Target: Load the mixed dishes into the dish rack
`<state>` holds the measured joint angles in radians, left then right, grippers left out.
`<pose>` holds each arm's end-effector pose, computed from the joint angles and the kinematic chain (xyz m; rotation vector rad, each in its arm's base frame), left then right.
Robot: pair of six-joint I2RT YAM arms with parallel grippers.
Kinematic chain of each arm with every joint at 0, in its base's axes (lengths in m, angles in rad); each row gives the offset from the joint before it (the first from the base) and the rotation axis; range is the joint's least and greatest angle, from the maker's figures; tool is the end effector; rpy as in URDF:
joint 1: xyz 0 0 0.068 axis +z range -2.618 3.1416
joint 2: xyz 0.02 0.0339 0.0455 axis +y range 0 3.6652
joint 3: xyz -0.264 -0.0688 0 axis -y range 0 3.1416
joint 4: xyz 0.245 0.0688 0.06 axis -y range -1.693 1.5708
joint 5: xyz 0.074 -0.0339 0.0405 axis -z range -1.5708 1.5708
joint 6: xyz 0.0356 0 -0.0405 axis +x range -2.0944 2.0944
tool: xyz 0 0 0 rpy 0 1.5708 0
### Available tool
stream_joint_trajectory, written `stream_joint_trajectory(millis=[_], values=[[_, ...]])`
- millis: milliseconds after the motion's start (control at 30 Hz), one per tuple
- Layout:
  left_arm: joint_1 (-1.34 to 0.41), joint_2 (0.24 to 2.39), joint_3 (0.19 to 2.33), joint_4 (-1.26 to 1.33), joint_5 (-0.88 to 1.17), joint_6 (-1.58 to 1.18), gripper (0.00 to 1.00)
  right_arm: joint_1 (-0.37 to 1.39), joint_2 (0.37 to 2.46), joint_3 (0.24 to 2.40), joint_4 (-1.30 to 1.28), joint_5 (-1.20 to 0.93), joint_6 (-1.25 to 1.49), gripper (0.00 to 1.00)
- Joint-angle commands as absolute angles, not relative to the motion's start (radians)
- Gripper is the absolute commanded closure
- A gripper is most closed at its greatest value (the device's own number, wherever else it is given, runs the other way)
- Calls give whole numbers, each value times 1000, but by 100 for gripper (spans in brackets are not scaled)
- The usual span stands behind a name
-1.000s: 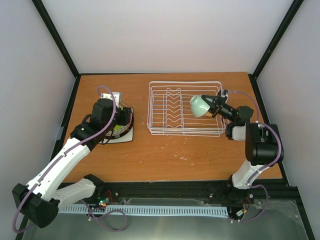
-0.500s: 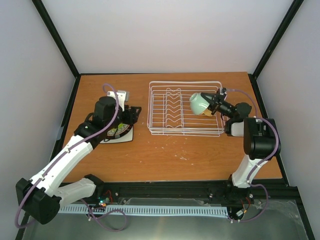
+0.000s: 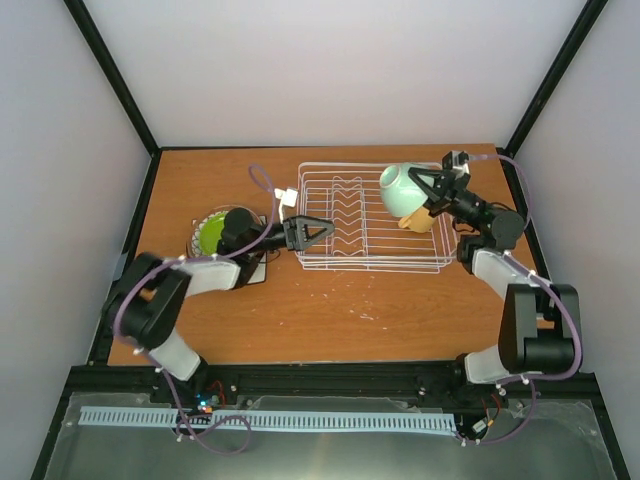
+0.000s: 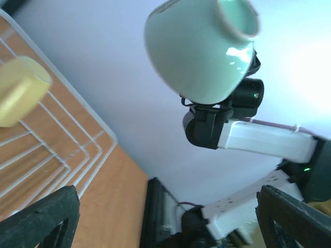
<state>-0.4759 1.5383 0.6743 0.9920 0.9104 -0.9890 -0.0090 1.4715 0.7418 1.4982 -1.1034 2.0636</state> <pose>0.2637 -0.1676 0.2422 0.4464 1.7391 -1.7638 0.2815 0.0292 0.3202 0.1110 1.6082 2.1371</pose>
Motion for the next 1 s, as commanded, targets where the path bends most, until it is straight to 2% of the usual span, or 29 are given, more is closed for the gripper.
stream_joint_trajectory(millis=[0,100,233,467,600,800,967], values=[[-472,1766,772,1833,1036,-1537,8,11,1379,770,1680,-1012,2150,97],[-533,1817,939,1835,1075,-1524,14,31,1354,773,1680,-992,2166,97],[-588,1827,1097,1834,1059,-1538,7,39,1337,769,1680,-978,2183,97],[-609,1879,1278,1835,1034,-1610,4,85,1322,778,1680,-942,2184,97],[-622,1913,1293,1835,1042,-1626,1,95,1320,804,1679,-928,2194,97],[-576,1919,1146,1835,1042,-1601,0,97,1285,858,1678,-904,2230,97],[-589,1986,1239,1834,1058,-1651,0,110,1262,849,1677,-881,2240,97]])
